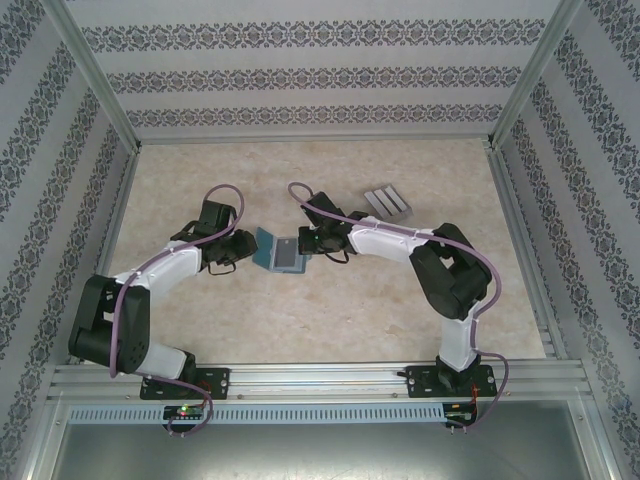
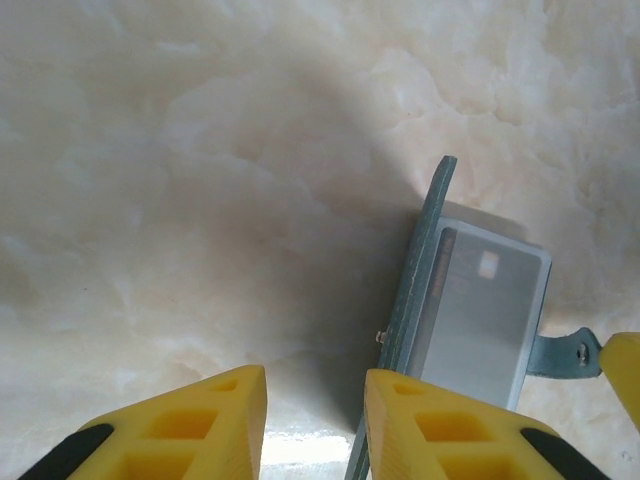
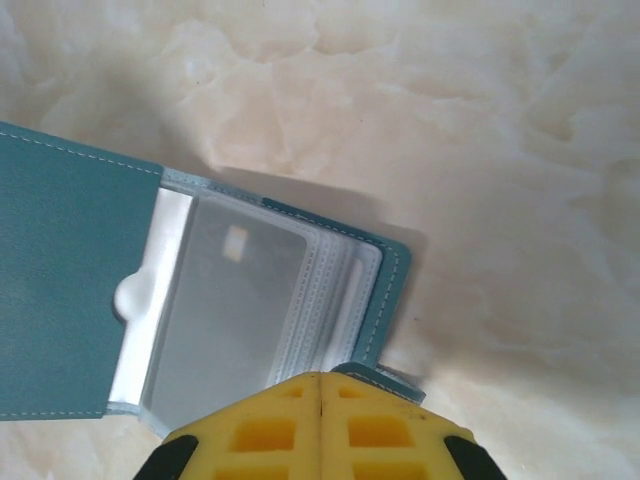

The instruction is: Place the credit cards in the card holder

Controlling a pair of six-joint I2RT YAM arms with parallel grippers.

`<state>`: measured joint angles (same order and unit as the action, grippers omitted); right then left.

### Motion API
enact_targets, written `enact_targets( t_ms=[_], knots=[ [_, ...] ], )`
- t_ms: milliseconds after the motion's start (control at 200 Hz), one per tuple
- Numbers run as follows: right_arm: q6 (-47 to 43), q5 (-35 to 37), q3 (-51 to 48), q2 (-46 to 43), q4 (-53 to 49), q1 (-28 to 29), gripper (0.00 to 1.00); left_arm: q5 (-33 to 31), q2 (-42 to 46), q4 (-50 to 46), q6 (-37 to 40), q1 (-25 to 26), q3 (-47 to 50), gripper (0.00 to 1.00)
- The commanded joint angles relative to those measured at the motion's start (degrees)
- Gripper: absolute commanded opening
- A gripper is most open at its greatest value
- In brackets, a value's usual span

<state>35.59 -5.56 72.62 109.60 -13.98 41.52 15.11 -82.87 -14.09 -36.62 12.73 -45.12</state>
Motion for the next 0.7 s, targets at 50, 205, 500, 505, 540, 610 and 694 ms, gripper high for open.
enact_targets(
  t_ms=[50, 205, 500, 505, 540, 610, 694],
  knots=[
    [-1.6, 2.9, -2.3, -3.9, -1.1, 0.4, 0.03, 3.4, -1.3, 1.8, 0.8, -0.1, -1.5, 0.31],
    [-4.0, 5.6, -2.3, -4.6, -3.0, 1.1, 0.3, 3.2, -0.9, 1.4, 0.8, -0.1, -1.9, 0.31],
    [-5.0, 6.4, 0.2, -1.7, -5.6, 2.3, 0.38, 2.9, -1.7, 0.9, 0.8, -0.1, -1.9, 0.3],
    [-4.9, 6.4, 0.3, -1.7, -5.6, 2.3, 0.38, 2.9, -1.6, 0.9, 0.8, -0.1, -1.9, 0.3],
    [-5.0, 6.4, 0.6, -1.4, -5.7, 2.6, 0.41, 2.8, -1.7, 0.9, 0.8, -0.1, -1.9, 0.3],
    [-5.1, 6.4, 1.4, -0.7, -6.2, 2.9, 0.45, 2.8, -1.7, 0.7, 0.9, -0.1, -2.0, 0.3],
    [-5.1, 6.7, 2.3, -0.1, -6.7, 3.2, 0.46, 2.7, -1.9, 0.6, 0.9, -0.1, -2.1, 0.29]
  ],
)
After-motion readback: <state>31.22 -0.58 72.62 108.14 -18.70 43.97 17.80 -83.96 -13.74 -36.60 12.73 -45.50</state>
